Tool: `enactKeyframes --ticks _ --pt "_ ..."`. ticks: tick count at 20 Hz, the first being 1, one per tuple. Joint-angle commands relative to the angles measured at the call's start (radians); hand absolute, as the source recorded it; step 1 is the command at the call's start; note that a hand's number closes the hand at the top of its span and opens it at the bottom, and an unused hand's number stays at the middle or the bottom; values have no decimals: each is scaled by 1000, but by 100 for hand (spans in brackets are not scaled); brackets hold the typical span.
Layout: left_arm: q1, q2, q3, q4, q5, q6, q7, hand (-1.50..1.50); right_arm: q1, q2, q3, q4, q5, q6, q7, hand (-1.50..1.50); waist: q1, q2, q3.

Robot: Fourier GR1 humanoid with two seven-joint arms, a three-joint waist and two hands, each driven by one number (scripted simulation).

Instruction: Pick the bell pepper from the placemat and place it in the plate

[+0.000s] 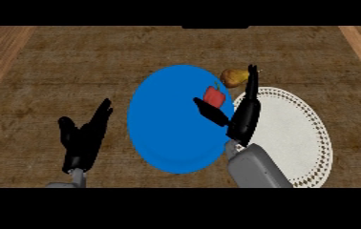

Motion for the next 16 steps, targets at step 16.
enactKeyframes --ticks 16 --pt "-4 -13 19 18 -16 -15 34 0 680 -266 291 -495 -237 111 -424 -150 -9 2 -6"
